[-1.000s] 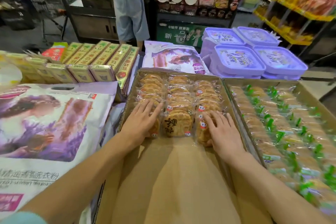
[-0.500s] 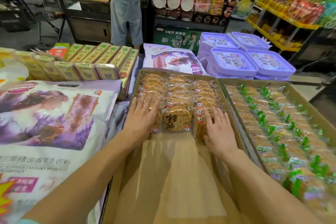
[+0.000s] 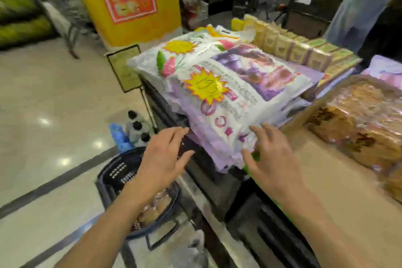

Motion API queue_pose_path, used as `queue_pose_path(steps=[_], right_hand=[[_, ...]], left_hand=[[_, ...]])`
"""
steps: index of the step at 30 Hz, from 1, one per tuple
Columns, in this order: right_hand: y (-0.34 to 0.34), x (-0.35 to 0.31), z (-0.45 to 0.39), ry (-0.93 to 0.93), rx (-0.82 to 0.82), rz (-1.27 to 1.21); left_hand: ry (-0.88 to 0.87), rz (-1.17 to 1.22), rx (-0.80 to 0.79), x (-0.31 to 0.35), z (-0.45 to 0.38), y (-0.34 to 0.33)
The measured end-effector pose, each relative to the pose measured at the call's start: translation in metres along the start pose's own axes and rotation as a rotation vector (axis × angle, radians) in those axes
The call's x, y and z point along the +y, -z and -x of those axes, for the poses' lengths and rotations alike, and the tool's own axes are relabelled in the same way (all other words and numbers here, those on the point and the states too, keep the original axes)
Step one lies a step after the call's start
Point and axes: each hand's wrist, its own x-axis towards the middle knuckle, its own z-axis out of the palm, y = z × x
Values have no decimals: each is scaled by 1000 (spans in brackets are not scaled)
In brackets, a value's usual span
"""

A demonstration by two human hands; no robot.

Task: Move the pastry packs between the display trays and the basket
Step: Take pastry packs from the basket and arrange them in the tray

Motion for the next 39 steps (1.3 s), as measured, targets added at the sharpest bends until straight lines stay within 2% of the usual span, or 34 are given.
queue_pose_path(steps=[3,6,11,15,19,24,30,35,39], right_hand=[[-55,-73,-4,193,-106,-106],[-117,-140,0,373,-282,-92],[-226,-221,4,540,-585,51],[-308,-261,4,499,-834,130],[-382,-272,-4,307,-1033,181],[-494,-245,-6,33,-1243,179],[-694,-161,24,-200,-1319,150],[-865,-83,67,-470,-1254,75],[-932,-51,105,-584,-1183,66]], left_hand=[[297,-97,-17,-59,88,36],[559,-136,-40,-111,172,51],[810,-113,-69,-188,271,44],[910,-12,-151,-258,292,14],[940,187,-234,-320,267,-36],[1125,455,-318,-390,234,-153],[1494,699,-355,-446,236,-369],[1754,792,-394,-457,276,-545],[1972,797,-330,-459,299,-624]])
